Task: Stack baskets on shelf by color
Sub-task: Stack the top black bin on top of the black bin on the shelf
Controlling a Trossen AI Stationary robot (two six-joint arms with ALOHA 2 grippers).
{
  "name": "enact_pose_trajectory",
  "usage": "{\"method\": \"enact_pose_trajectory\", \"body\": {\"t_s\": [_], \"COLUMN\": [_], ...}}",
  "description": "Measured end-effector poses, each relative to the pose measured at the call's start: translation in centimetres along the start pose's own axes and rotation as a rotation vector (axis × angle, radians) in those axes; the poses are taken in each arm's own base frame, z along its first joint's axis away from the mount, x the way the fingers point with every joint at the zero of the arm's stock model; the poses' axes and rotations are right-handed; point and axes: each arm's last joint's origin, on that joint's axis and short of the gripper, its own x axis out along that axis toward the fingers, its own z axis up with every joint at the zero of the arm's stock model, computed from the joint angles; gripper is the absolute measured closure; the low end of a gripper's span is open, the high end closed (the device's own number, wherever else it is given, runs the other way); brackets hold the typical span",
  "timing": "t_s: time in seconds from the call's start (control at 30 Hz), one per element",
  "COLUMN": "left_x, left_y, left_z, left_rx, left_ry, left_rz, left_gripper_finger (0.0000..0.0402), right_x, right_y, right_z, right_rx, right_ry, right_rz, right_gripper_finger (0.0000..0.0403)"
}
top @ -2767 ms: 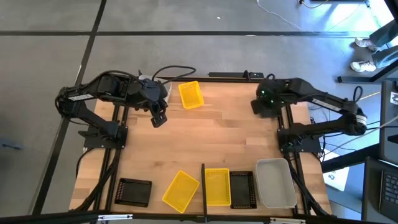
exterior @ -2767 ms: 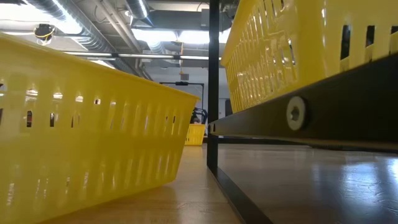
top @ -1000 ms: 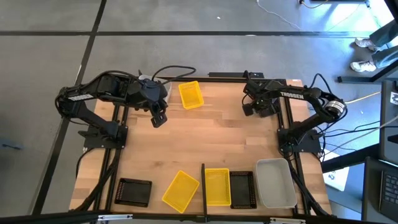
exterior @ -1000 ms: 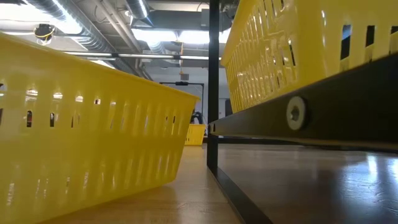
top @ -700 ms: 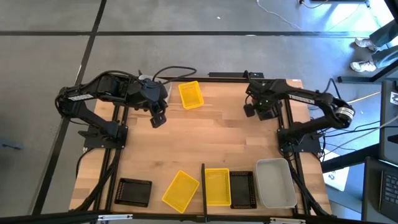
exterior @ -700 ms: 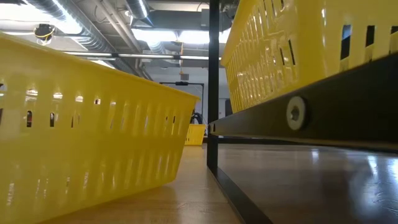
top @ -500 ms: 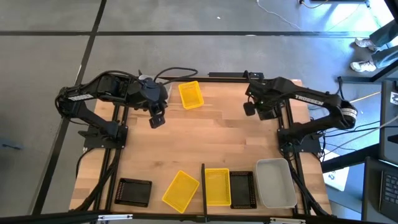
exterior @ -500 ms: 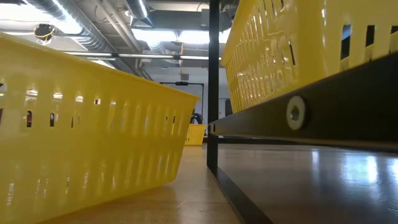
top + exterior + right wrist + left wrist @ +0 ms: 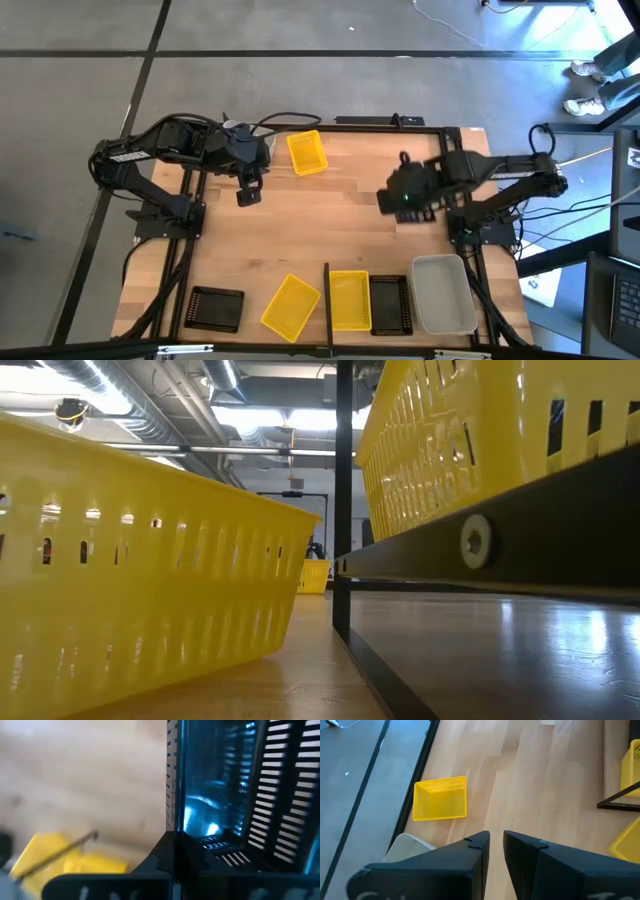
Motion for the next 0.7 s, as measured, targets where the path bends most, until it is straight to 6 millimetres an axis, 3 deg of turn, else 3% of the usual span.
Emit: {"method": "enact_pose_trajectory", "body": {"t_s": [0.27, 0.7], "left_x": [0.0, 0.0], "left_y": [0.0, 0.0], "left_z": [0.0, 0.0], "left_rx": [0.052, 0.097], "left_ry": [0.0, 0.0], "left_rz": [0.0, 0.0], "left_gripper_finger": [0.0354, 0.0354], "right_x": [-2.0, -1.5], "right_y": [3.0, 6.4], "right_z": [-5.8, -14.7], "right_rx": [-0.014, 0.083], "right_ry": [0.107, 0.306], "right_rz": [0.17, 0.106], "right_gripper_finger": [0.0401, 0.04]}}
